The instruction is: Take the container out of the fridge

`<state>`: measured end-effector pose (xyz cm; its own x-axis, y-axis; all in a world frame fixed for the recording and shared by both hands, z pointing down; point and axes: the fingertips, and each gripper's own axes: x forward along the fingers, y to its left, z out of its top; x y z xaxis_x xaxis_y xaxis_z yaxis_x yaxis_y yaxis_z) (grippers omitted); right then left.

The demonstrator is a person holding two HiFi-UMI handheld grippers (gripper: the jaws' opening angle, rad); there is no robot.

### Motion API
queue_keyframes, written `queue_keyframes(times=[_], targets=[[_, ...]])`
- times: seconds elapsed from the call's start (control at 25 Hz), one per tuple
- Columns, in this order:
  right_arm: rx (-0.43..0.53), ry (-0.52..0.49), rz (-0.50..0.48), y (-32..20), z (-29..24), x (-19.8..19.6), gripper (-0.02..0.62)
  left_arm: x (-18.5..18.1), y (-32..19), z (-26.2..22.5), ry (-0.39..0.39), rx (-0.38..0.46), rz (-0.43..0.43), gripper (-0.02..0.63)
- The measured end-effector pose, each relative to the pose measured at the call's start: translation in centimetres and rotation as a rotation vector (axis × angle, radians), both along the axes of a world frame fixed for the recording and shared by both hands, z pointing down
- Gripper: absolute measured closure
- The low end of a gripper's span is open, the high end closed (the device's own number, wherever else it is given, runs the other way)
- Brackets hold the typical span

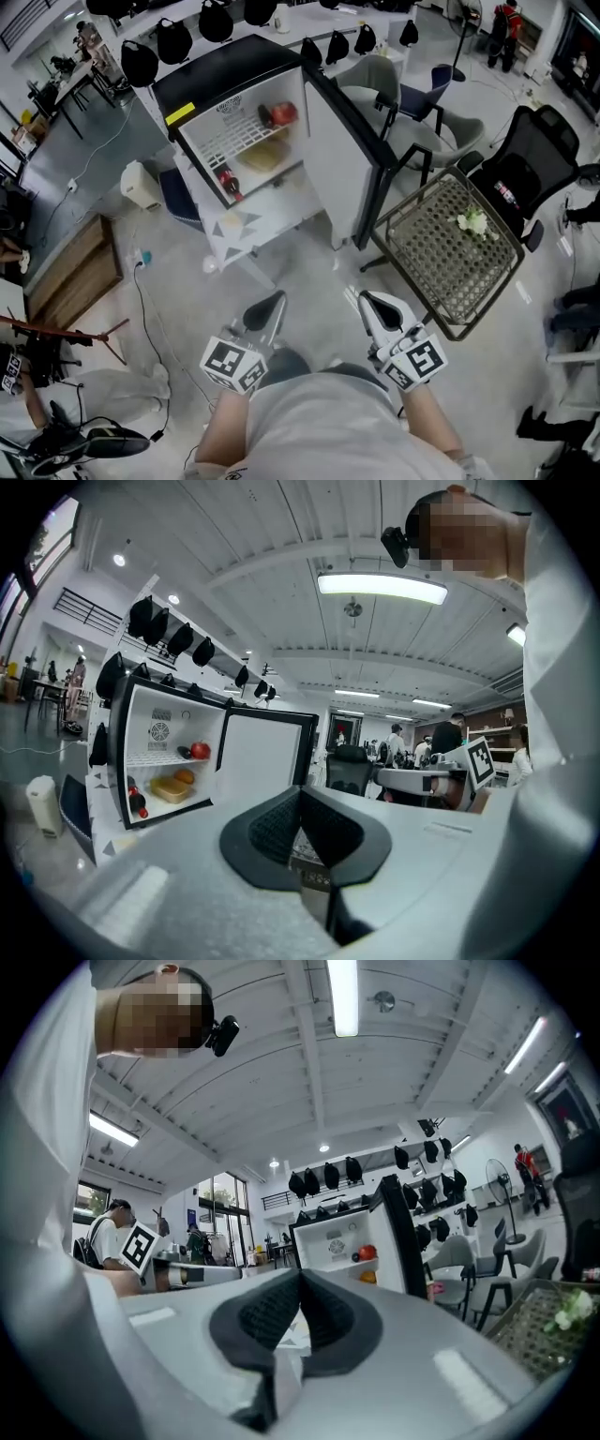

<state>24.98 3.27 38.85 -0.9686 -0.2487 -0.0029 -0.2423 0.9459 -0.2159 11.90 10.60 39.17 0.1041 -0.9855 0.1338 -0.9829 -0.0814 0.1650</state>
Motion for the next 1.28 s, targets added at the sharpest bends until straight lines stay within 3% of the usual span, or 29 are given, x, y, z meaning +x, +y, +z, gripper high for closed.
queue_keyframes(times=[0.28,0.52,0.92,1.28], targets=[[-0.018,0.017,-0.004,-1.3,0.9,-4.1,0.592,-3.5,-2.7,2.0,0.026,-0.027,0.020,0.598],[-0.014,0.048,0.035,-3.7,0.8,-10.0,0.592,-9.2,-5.9,2.6,0.038,-0.034,0.077,0.598],[-0.032,0.112,0.141,-7.3,1.6,-19.1,0.592,-18.8,-10.2,3.9,0.057,-0.059,0.168,0.598],[-0.057,0.151,0.241,-8.9,2.8,-24.1,0.592,-24.4,-12.5,6.1,0.052,-0.102,0.235,0.597]])
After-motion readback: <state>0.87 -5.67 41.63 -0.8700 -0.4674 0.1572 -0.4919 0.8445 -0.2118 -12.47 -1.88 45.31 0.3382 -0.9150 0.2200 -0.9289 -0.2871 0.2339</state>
